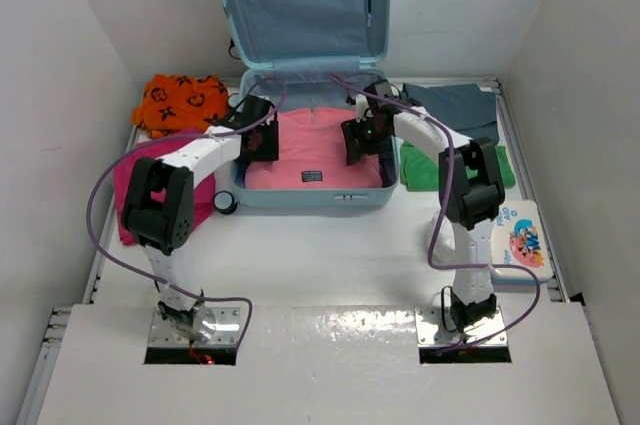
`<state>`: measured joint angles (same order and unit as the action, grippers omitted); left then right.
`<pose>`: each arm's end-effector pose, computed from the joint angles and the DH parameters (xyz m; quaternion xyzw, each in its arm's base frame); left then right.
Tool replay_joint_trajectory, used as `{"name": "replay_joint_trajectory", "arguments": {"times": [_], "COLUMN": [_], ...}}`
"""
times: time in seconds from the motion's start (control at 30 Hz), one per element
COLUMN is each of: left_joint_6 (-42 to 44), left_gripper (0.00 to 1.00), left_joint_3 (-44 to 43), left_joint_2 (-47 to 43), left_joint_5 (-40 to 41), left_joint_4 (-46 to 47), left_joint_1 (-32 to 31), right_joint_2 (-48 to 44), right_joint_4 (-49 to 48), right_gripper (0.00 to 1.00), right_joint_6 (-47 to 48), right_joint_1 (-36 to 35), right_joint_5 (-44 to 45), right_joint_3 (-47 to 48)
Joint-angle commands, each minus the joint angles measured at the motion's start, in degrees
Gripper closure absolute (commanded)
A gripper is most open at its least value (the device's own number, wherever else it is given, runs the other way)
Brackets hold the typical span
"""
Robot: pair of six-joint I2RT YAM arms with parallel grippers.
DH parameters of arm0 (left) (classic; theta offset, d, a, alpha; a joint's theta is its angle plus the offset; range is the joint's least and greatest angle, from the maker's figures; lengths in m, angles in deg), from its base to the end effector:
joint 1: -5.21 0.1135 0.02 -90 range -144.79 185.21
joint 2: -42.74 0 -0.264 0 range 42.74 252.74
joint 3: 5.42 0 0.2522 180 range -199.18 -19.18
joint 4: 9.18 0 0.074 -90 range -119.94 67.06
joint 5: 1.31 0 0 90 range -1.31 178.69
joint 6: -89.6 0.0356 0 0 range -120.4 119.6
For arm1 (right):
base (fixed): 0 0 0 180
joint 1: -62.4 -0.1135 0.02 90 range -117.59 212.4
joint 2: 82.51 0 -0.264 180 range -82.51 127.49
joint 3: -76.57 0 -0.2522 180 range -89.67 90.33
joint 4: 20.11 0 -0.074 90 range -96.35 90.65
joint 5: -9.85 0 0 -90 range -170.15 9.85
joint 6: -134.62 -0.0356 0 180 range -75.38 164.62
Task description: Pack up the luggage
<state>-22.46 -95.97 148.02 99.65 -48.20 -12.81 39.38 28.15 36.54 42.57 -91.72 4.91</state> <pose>0.3805 -0.1167 0.2162 -0.0630 0.9444 -0.0209 0.3220 0.4266 0.1614 0.1826 -0.1232 0.9574 0.1533 0.2116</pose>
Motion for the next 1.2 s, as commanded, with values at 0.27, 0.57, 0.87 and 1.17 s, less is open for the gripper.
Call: {"name": "replay_joint_trajectory", "arguments": {"times": [0.27, 0.57, 0.87, 1.17], "left_joint_6": [12.12, 17.14, 10.38, 4.13], "left_gripper": [0.22, 0.28, 0.66, 0.74], "left_joint_3": [-1.16, 0.15, -5.01, -6.71], "left_joint_2": [-18.51, -22.57, -6.33, 5.03], "left_joint_5": [1.52, -0.18, -5.18, 0.29], "left_joint_4": [10.74, 12.16, 14.1, -3.48], "left_joint_1": [-0.96, -3.87, -4.39, 2.28], "right_joint_2": [-14.55, -24.41, -13.26, -8.32], "right_joint_4": [1.56, -12.69, -21.94, -9.88], "right_gripper": [0.12, 0.26, 0.77, 0.69], "right_joint_6": [4.73, 9.22, 9.92, 9.92], "right_joint_1": [-1.61, -3.81, -3.81, -0.3], "right_joint_5": [7.8, 7.22, 0.49, 4.37], "right_joint_3": [2.72, -8.51, -10.83, -12.31]}}
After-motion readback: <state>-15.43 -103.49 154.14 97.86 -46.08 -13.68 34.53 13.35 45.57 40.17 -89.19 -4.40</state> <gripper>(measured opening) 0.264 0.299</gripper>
